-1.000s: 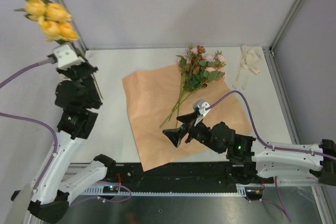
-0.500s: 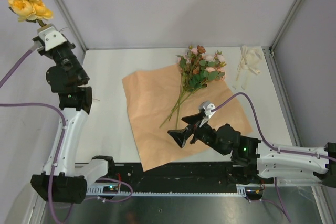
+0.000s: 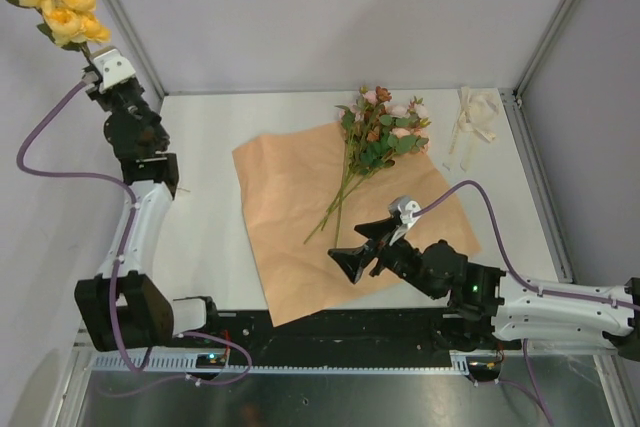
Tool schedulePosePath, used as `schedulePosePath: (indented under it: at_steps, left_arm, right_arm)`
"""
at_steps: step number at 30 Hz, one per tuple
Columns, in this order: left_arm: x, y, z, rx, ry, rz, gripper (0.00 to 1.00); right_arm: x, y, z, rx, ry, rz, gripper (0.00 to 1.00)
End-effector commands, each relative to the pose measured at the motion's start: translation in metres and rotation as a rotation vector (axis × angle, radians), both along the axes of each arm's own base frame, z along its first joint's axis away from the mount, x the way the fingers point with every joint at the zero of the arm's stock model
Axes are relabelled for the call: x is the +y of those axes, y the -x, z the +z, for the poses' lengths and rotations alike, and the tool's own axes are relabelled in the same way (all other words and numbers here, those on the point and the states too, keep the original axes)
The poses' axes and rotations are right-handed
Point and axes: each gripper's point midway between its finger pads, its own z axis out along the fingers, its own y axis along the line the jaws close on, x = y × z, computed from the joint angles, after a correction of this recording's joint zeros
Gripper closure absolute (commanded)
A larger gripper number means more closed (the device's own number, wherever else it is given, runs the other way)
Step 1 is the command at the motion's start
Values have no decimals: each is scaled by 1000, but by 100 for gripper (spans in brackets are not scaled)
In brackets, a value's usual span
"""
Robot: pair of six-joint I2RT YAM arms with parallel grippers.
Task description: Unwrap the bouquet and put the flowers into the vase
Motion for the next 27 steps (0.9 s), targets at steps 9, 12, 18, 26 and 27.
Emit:
schedulePosePath:
  at_steps: [9, 12, 18, 26, 27]
  left_arm:
    - [15, -15, -73, 62, 71, 16, 74]
    - [14, -10, -70, 42, 82, 6, 56]
    - [0, 13, -63, 17, 92, -39, 21]
    - [-16, 48, -65, 44, 179, -106, 1]
    - [-19, 56, -64, 41, 189, -118, 1]
  right_arm:
    - [-17, -12, 1, 4, -4, -89, 1]
    - [-30, -22, -1, 28, -10, -161, 1]
    - [-60, -40, 0, 101, -60, -284, 1]
    - [-70, -56, -24, 247, -65, -332, 2]
    - [-71, -57, -26, 267, -67, -336, 3]
